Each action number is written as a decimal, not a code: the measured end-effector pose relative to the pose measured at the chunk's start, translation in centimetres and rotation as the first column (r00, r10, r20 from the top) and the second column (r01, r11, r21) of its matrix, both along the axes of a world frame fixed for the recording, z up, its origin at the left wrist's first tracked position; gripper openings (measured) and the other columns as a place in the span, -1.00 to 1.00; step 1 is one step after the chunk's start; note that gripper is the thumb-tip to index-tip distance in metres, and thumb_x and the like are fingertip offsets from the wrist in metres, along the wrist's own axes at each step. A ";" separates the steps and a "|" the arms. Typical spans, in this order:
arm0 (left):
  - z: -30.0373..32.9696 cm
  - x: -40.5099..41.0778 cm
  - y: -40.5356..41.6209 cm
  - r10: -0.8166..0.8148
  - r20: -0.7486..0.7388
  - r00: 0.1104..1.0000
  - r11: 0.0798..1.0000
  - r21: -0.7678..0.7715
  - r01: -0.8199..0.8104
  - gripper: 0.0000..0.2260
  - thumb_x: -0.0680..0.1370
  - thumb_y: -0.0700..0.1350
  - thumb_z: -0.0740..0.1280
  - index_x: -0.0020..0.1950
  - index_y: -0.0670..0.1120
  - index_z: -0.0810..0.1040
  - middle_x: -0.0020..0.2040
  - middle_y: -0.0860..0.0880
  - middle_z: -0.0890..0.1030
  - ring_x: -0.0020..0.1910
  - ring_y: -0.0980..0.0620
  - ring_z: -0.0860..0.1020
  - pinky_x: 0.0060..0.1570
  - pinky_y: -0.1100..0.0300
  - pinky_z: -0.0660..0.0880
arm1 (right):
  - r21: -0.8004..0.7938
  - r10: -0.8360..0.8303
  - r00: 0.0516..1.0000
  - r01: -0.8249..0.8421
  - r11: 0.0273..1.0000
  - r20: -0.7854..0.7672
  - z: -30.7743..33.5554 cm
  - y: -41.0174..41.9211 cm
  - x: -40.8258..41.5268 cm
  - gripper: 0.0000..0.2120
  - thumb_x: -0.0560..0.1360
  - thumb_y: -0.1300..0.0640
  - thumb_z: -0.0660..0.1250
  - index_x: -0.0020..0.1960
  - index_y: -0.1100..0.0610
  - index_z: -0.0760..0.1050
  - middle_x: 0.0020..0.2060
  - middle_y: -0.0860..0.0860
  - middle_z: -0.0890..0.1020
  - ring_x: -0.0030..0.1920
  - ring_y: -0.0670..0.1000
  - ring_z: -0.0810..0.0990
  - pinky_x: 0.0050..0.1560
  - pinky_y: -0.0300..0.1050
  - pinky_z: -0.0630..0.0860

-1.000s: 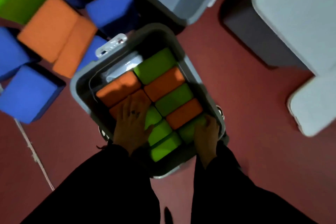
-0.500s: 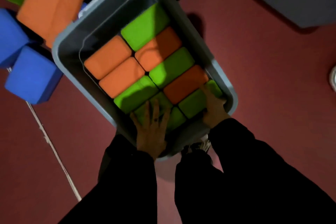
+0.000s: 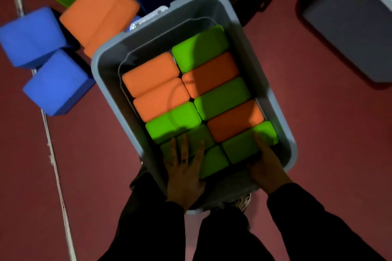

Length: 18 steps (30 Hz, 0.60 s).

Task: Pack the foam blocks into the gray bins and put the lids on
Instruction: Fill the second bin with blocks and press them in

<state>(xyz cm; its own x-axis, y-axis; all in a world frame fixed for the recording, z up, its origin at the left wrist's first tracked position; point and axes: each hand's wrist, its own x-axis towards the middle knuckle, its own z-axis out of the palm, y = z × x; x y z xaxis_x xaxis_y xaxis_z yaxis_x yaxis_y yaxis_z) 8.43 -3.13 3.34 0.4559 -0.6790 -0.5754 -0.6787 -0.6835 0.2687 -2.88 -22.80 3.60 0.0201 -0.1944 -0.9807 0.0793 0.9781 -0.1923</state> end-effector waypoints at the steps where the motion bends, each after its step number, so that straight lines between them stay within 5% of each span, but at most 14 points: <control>1: 0.1 0.2 -0.1 0.023 -0.005 1.000 0.999 -0.033 -0.023 0.16 0.18 0.14 0.50 0.66 0.17 -0.08 0.67 -0.16 -0.18 0.61 -0.32 -0.22 0.24 -0.55 0.24 | 0.008 0.000 1.000 0.000 1.000 0.006 0.1 -0.1 -0.2 -0.79 0.54 0.09 0.43 0.15 0.09 0.67 0.12 0.08 0.72 -0.05 0.02 0.75 0.03 0.03 0.69; 4: 0.2 0.6 -0.1 0.097 -0.027 0.995 0.982 -0.161 -0.100 0.13 0.18 0.09 0.53 0.65 0.13 0.01 0.66 -0.17 -0.17 0.62 -0.30 -0.19 0.33 -0.52 0.20 | 0.000 -0.008 1.000 0.008 1.000 0.014 0.4 -0.2 -0.4 -0.61 0.51 0.06 0.44 0.32 0.10 0.62 0.24 0.08 0.68 0.15 0.04 0.69 0.31 0.08 0.57; 7: 0.4 0.4 0.3 0.237 -0.062 0.969 0.924 -0.293 -0.245 0.14 0.25 -0.04 0.56 0.66 0.12 -0.07 0.64 -0.23 -0.24 0.62 -0.30 -0.21 0.45 -0.41 0.17 | -0.039 -0.023 1.000 0.024 0.999 0.012 1.0 -0.3 -0.3 -0.53 0.54 -0.09 0.38 0.39 0.08 0.57 0.30 0.09 0.65 0.25 0.08 0.63 0.37 0.11 0.49; 11: 0.8 -1.2 -0.9 0.605 -0.170 0.778 0.729 -0.275 -0.627 0.15 0.33 -0.19 0.55 0.64 0.20 -0.19 0.64 -0.15 -0.31 0.64 -0.15 -0.19 0.47 -0.14 0.28 | -0.069 0.006 1.000 -0.007 0.998 -0.008 0.8 0.3 0.4 -0.39 0.57 -0.36 0.20 0.45 -0.01 0.49 0.38 0.05 0.59 0.35 0.11 0.57 0.41 0.20 0.45; 14: 1.4 -3.6 -2.7 0.916 -0.121 0.383 0.378 -0.063 -0.924 0.15 0.27 -0.16 0.56 0.67 0.06 -0.11 0.61 -0.23 0.10 0.54 -0.29 0.24 0.49 -0.15 0.25 | 0.028 -0.004 0.979 -0.002 1.000 0.202 0.8 1.7 1.7 -0.11 0.31 -0.59 0.18 0.45 -0.05 0.49 0.35 0.06 0.61 0.36 0.18 0.56 0.43 0.33 0.38; 16: 2.2 -4.4 -3.4 0.949 -0.265 -0.170 -0.154 0.079 -0.985 -0.01 0.34 -0.15 0.54 0.65 0.00 0.06 0.50 -0.21 0.36 0.37 -0.22 0.45 0.41 -0.11 0.38 | 0.096 -0.087 0.930 0.056 0.994 0.356 0.7 2.6 2.2 -0.04 0.27 -0.61 0.19 0.46 -0.03 0.48 0.38 0.10 0.59 0.41 0.23 0.51 0.48 0.33 0.30; 17: 2.6 -4.2 -3.9 0.794 -0.383 -0.472 -0.424 0.208 -0.881 -0.21 0.46 -0.16 0.46 0.63 0.00 0.17 0.48 -0.19 0.42 0.32 -0.18 0.49 0.36 -0.10 0.44 | 0.111 -0.115 0.906 0.076 0.991 0.407 0.4 2.8 2.4 -0.06 0.31 -0.60 0.20 0.49 -0.03 0.46 0.41 0.11 0.55 0.44 0.24 0.48 0.51 0.32 0.26; 18: 3.0 -4.1 -4.2 0.568 -0.474 -0.673 -0.544 0.398 -0.739 -0.39 0.54 -0.14 0.36 0.59 -0.03 0.28 0.48 -0.21 0.44 0.31 -0.19 0.51 0.31 -0.09 0.47 | 0.117 -0.123 0.887 0.079 0.990 0.445 0.1 2.9 2.5 -0.09 0.36 -0.58 0.23 0.52 -0.04 0.42 0.45 0.12 0.51 0.47 0.25 0.44 0.54 0.32 0.22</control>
